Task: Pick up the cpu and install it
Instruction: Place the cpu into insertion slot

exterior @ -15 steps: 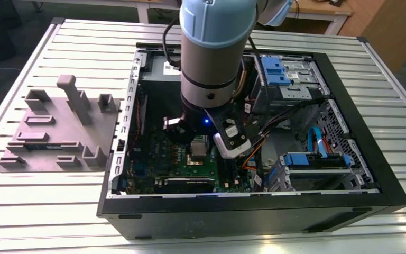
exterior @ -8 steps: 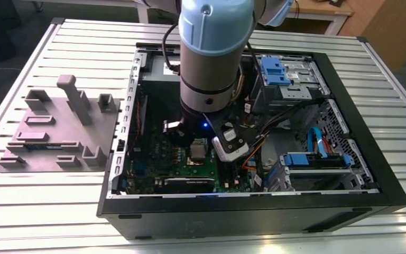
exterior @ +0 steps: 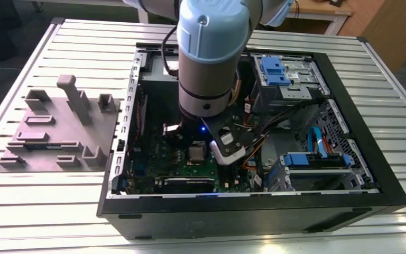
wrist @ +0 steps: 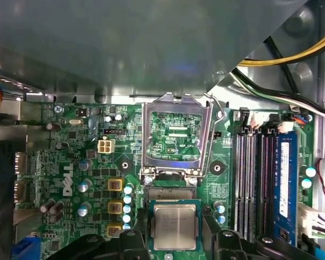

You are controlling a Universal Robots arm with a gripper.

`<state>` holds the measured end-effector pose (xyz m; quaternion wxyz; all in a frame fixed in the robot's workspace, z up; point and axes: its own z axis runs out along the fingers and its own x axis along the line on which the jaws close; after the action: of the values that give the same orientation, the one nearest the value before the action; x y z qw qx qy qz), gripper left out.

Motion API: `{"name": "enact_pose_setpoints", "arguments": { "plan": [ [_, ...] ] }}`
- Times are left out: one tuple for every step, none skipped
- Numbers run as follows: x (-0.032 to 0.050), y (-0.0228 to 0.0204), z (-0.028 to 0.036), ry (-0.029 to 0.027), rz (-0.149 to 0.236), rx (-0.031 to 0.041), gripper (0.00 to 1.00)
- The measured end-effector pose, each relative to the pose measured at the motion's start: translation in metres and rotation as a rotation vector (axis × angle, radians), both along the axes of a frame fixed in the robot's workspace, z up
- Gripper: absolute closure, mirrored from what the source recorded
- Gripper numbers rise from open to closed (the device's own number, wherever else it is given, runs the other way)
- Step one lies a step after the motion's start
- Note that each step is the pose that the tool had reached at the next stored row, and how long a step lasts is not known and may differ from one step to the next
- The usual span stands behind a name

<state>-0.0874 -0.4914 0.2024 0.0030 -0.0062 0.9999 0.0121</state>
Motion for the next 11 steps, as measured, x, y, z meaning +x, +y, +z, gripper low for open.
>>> {"name": "enact_pose_setpoints", "arguments": {
  "plan": [
    [-0.0001,0.0000,-0.0004,0.0000,0.000,0.0001,0.53],
    [-0.0001,0.0001,-0.0008,-0.0001,0.000,0.0002,0.53],
    [-0.0002,0.0001,-0.0015,-0.0001,0.000,0.0003,0.53],
    [-0.0005,0.0001,-0.0023,-0.0001,-0.001,0.0005,0.53],
    [-0.0008,0.0001,-0.0031,-0.0001,-0.001,0.0007,0.53],
    [-0.0012,0.0000,-0.0037,0.0000,-0.001,0.0013,0.53],
    [-0.0014,0.0000,-0.0042,0.0000,0.000,0.0023,0.53],
    [-0.0014,0.0000,-0.0046,-0.0001,0.000,0.0033,0.53],
    [-0.0014,0.0001,-0.0052,-0.0002,0.000,0.0040,0.53],
    [-0.0014,0.0001,-0.0058,-0.0001,0.000,0.0045,0.53],
    [-0.0015,0.0001,-0.0066,-0.0001,0.000,0.0047,0.53]
  ]
}}
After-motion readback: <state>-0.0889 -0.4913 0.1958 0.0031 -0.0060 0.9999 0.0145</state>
